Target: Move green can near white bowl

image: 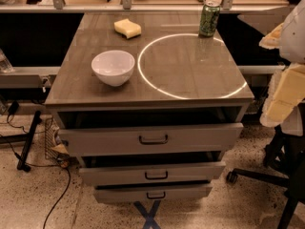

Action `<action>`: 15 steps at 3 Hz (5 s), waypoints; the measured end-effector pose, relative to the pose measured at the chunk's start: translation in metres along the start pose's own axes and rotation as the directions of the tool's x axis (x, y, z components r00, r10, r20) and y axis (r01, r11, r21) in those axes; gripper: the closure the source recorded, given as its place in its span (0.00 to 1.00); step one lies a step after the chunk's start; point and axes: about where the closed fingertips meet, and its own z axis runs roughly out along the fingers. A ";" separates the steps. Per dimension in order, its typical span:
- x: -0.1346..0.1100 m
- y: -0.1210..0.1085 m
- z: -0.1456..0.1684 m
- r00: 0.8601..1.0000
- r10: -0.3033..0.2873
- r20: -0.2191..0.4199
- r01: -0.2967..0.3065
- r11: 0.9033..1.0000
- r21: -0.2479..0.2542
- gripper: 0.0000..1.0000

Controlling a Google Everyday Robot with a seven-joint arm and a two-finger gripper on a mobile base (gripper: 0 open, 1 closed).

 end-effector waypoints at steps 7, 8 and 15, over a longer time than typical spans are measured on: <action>-0.068 -0.221 0.112 0.925 0.101 0.366 -0.167 0.974 0.154 0.00; -0.080 -0.265 0.132 0.843 0.210 0.495 -0.330 0.929 0.168 0.00; -0.069 -0.454 0.222 0.468 0.310 0.828 -0.709 0.691 0.142 0.49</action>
Offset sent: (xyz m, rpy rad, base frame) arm 0.1028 -0.0175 -0.0320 0.1232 -0.0623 0.0078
